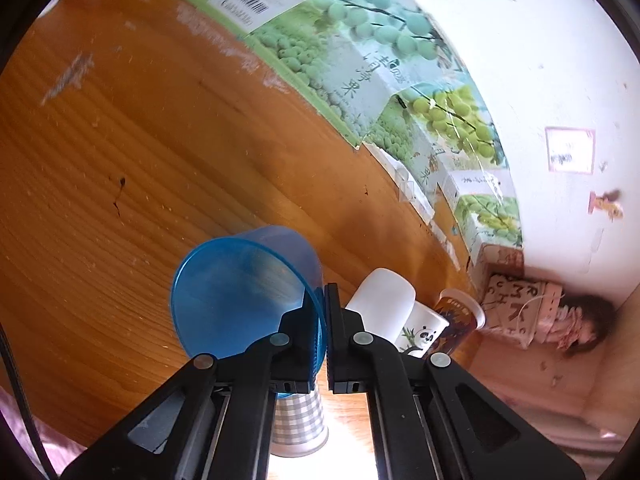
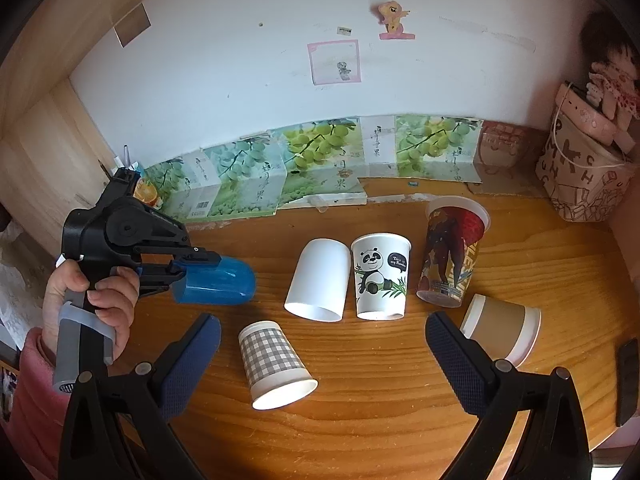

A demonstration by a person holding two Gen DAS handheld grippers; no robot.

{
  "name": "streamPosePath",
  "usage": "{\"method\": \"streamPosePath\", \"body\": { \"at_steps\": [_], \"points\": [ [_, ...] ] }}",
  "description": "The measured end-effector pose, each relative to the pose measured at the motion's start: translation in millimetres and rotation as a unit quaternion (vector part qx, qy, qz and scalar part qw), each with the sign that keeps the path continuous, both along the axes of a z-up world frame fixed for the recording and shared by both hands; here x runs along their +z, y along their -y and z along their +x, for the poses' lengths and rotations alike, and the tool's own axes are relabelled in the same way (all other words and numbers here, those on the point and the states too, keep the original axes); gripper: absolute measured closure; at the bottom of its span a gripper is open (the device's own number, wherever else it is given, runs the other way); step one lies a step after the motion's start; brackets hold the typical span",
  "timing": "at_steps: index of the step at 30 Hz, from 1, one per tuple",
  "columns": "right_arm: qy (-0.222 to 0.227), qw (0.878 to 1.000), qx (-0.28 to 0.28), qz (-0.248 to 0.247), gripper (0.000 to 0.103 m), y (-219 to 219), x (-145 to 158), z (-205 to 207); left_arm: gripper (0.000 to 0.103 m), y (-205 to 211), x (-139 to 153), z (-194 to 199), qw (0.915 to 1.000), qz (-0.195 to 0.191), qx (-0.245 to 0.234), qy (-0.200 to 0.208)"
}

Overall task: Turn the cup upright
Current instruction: 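Lift the blue cup with the left gripper and rotate it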

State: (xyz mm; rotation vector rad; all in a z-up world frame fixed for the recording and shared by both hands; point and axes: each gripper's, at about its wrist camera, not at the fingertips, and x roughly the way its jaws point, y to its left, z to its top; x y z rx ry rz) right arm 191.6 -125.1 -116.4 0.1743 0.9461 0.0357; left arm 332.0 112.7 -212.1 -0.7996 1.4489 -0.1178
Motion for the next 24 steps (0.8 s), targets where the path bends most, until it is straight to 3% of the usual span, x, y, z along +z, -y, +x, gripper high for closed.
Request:
{"method": "streamPosePath", "body": {
  "at_steps": [6, 12, 16, 19, 24],
  "points": [
    [0.013, 1.0, -0.009, 0.007, 0.0, 8, 1, -18, 0.101, 11, 27, -2, 0.9962, 0.035, -0.063, 0.049],
    [0.029, 0.999, -0.014, 0.004, 0.0, 22, 1, -42, 0.101, 47, 63, -15, 0.9825, 0.045, -0.15, 0.101],
    [0.057, 0.998, -0.006, -0.009, 0.0, 34, 1, -66, 0.101, 77, 85, -29, 0.9647, 0.041, -0.221, 0.137],
    [0.074, 0.997, 0.014, -0.032, 0.0, 39, 1, -86, 0.101, 98, 96, -39, 0.9555, 0.012, -0.257, 0.144],
    [0.092, 0.99, 0.06, -0.083, 0.0, 41, -1, -119, 0.101, 141, 105, -58, 0.9268, -0.007, -0.344, 0.151]
  ]
}}
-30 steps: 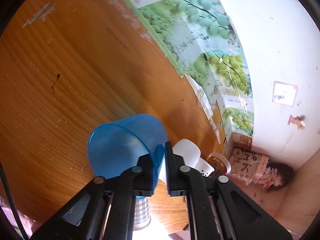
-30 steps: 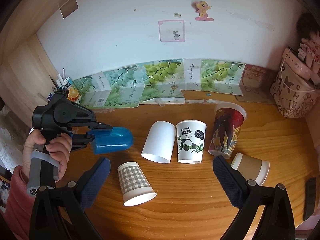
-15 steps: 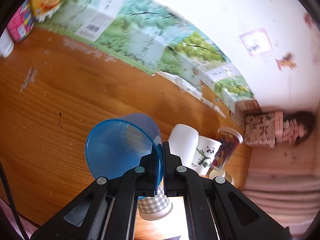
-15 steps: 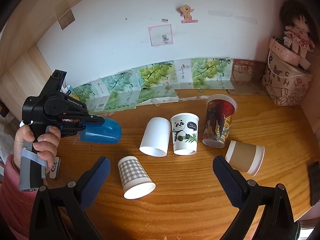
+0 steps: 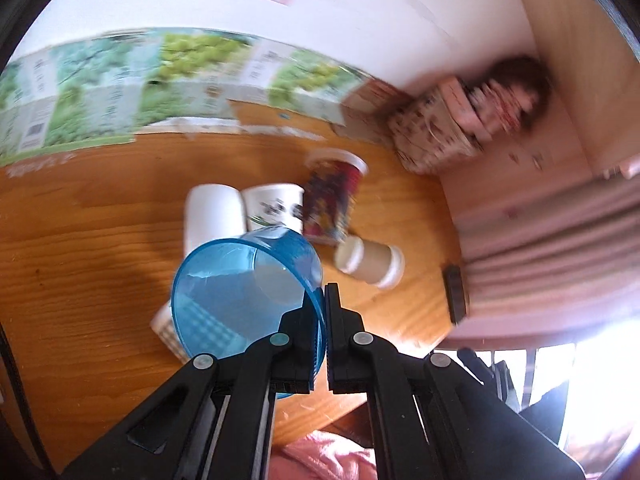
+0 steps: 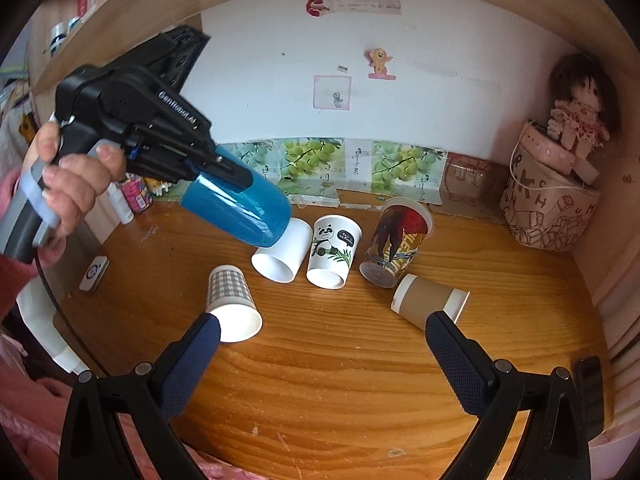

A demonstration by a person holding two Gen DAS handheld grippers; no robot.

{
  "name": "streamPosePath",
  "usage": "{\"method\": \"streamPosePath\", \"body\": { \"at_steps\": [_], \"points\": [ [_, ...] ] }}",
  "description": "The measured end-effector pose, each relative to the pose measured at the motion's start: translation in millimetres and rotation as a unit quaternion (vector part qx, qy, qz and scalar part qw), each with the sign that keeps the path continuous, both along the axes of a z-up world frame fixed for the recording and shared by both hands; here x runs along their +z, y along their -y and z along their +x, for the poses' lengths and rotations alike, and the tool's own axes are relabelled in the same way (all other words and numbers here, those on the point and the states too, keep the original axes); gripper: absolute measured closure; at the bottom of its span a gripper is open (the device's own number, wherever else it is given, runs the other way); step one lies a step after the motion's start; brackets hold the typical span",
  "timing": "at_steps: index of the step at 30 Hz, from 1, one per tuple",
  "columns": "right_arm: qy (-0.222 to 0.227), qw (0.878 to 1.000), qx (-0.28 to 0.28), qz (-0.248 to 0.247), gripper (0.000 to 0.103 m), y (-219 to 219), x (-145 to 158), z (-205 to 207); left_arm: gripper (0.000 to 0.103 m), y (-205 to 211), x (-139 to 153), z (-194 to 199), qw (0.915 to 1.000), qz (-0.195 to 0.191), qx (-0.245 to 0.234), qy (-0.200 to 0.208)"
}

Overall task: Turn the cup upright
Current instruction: 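Lift the blue cup with the left gripper and rotate it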

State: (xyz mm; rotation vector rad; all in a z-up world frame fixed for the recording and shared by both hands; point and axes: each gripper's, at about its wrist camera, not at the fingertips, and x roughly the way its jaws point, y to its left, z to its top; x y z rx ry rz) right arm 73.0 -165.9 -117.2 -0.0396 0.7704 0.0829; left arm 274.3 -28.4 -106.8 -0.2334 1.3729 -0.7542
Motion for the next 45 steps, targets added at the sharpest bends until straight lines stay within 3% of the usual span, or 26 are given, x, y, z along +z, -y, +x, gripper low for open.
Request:
{"method": "streamPosePath", "body": {
  "at_steps": [6, 10, 19, 22, 34, 41, 45],
  "points": [
    [0.034, 0.996, 0.05, -0.064, 0.0, -4, -3, -30, 0.101, 46, 10, -30, 0.9926, -0.012, -0.119, 0.019],
    [0.045, 0.995, 0.062, -0.067, 0.0, -5, -5, -46, 0.101, 72, 12, -49, 0.9795, -0.008, -0.199, 0.032],
    [0.027, 0.997, 0.048, -0.063, 0.0, -3, -19, -67, 0.101, 109, -18, -80, 0.9424, -0.025, -0.332, -0.032],
    [0.014, 0.997, 0.038, -0.069, 0.0, -3, -25, -71, 0.101, 115, -32, -87, 0.9303, -0.037, -0.358, -0.07],
    [-0.027, 0.997, 0.013, -0.066, 0.0, 1, -43, -76, 0.101, 138, -95, -107, 0.8877, -0.023, -0.438, -0.142],
    [-0.047, 0.997, 0.009, -0.061, 0.0, -1, -54, -71, 0.1, 140, -119, -103, 0.875, -0.004, -0.457, -0.159],
    [-0.053, 0.997, 0.011, -0.059, 0.0, -1, -58, -66, 0.099, 138, -123, -92, 0.8772, -0.018, -0.443, -0.185]
  ]
}}
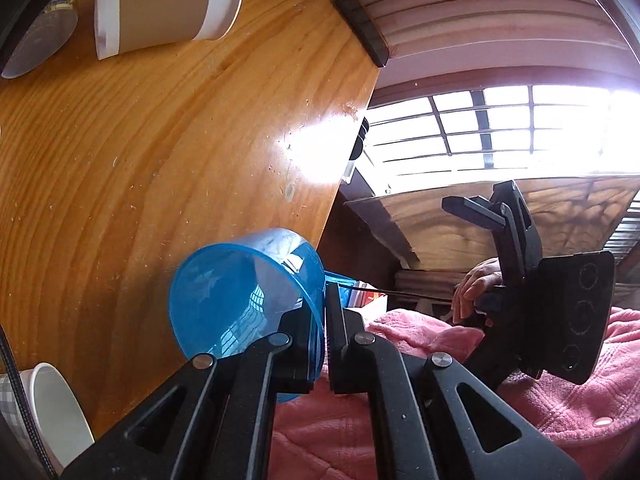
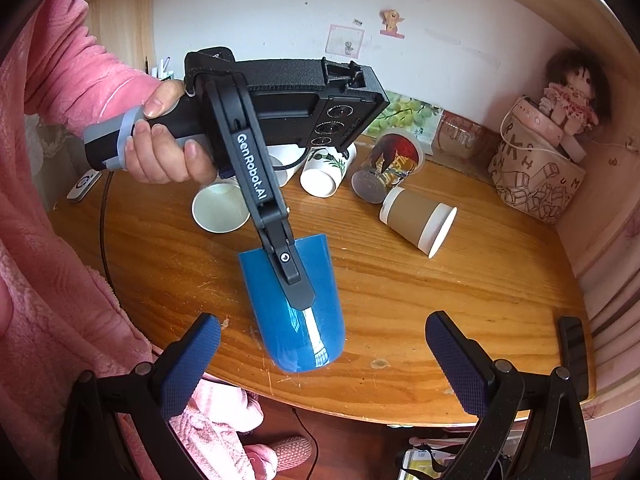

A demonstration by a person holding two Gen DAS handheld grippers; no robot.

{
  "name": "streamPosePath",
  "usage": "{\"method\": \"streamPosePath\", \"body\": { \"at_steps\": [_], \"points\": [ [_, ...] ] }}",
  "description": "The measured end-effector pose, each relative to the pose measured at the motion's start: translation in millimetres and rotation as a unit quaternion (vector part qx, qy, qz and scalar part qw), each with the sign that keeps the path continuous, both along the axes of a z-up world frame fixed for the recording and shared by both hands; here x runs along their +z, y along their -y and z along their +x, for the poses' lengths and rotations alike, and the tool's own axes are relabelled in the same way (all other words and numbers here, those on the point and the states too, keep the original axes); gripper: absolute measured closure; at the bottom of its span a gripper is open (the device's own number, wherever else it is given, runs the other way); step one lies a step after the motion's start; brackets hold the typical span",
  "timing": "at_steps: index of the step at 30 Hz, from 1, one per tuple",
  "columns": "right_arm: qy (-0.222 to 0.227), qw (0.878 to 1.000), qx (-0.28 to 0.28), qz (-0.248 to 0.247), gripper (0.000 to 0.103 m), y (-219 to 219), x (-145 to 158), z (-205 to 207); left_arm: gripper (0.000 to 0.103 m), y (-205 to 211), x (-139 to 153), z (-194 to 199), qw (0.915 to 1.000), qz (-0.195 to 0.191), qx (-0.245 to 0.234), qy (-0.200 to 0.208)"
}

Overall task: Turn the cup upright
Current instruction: 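Lift the blue cup with the left gripper and rotate it, then open the left gripper, releasing the blue cup onto the desk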

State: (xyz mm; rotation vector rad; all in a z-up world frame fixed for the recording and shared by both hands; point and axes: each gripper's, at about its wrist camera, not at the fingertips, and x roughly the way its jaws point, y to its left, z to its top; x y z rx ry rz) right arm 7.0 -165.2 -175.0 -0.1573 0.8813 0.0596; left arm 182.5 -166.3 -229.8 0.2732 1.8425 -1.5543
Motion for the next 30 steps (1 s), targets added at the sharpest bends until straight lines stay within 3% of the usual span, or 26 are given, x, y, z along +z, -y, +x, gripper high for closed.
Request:
{"method": "streamPosePath", "body": {
  "at_steps": [11, 13, 17, 22, 25, 30],
  "points": [
    [-0.008, 1.0, 0.017, 0.001, 0.0, 0, -8, 15, 0.086, -9, 1, 15, 0.9993, 0.007, 0.02, 0.03],
    [-0.009, 1.0, 0.018, 0.001, 0.0, 0, -10, 17, 0.071, -12, 1, 16, 0.9987, 0.012, 0.024, 0.044],
    [-0.008, 1.0, 0.023, 0.002, 0.0, 0, -12, 18, 0.057, -14, 4, 17, 0.9973, 0.015, 0.041, 0.059],
    [-0.008, 1.0, 0.029, 0.005, 0.0, 0, -16, 20, 0.031, -18, 13, 16, 0.9946, 0.015, 0.055, 0.087],
    [-0.008, 0.999, 0.032, 0.006, 0.0, 0, -18, 20, 0.024, -21, 15, 17, 0.9917, 0.025, 0.076, 0.101],
    [-0.004, 0.999, 0.035, 0.007, 0.0, -3, -18, 18, 0.024, -25, 20, 22, 0.9857, 0.043, 0.101, 0.128]
  ]
}}
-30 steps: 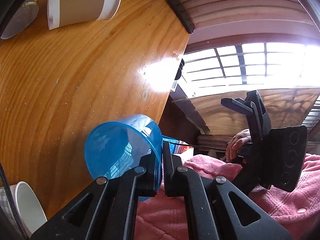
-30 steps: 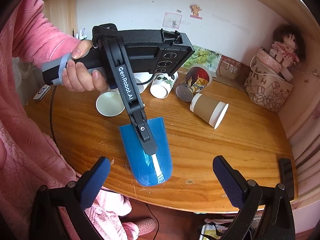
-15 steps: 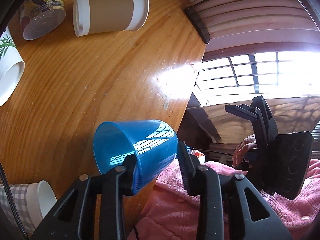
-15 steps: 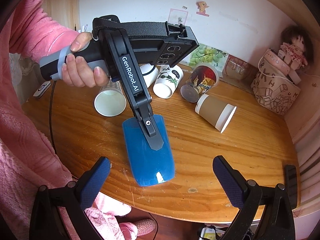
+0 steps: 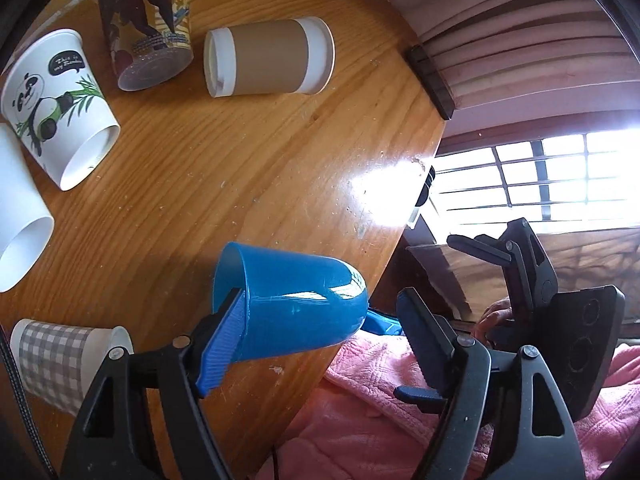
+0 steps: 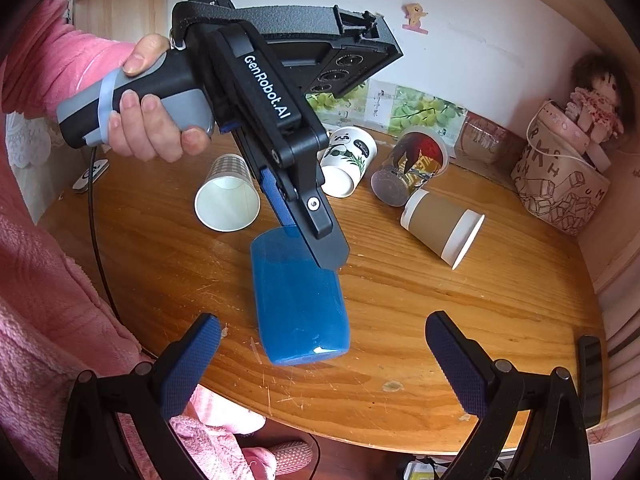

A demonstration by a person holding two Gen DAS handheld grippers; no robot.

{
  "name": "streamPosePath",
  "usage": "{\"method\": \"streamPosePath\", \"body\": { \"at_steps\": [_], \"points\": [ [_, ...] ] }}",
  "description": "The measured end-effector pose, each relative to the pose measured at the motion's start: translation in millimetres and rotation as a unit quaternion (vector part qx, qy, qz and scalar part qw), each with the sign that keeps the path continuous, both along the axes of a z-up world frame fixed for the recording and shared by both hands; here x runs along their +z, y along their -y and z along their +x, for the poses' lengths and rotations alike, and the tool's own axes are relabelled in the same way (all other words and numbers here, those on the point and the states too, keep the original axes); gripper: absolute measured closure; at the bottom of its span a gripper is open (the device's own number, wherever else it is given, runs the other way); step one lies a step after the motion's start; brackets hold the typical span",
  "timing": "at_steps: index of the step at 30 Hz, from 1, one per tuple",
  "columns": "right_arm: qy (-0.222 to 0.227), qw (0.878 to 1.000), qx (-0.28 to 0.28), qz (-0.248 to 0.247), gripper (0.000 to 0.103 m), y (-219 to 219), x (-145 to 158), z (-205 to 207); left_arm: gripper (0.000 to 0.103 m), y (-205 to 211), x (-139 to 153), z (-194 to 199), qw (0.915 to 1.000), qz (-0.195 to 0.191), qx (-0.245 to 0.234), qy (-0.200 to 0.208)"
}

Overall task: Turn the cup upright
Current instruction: 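Open the left gripper, releasing the blue cup onto the desk, then grasp the blue cup with the right gripper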

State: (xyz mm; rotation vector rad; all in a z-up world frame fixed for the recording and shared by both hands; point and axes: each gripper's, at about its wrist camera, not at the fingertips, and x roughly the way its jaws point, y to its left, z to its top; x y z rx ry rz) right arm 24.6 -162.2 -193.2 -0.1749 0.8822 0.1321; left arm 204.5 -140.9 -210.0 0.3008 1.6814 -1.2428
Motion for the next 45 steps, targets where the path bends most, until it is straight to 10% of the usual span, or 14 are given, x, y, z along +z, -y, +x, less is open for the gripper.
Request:
{"method": "streamPosePath", "body": {
  "at_steps": [9, 16, 30, 39, 45],
  "points": [
    [0.006, 1.0, 0.003, 0.021, 0.0, -2, -1, -3, 0.024, -22, 22, 2, 0.9935, 0.0, 0.075, 0.086],
    [0.015, 0.999, 0.016, 0.028, 0.0, -7, -4, -1, 0.023, -50, 43, -9, 0.9727, -0.026, 0.169, 0.157],
    [0.029, 0.999, 0.029, 0.03, 0.0, -11, -14, 10, 0.023, -121, 64, -56, 0.8619, -0.039, 0.381, 0.332],
    [0.035, 0.998, 0.043, 0.027, 0.0, -18, -22, 23, 0.023, -139, 66, -102, 0.8239, -0.02, 0.413, 0.387],
    [0.028, 0.998, 0.039, 0.034, 0.0, -18, -31, 36, 0.023, -149, 67, -125, 0.8185, -0.013, 0.423, 0.389]
  ]
}}
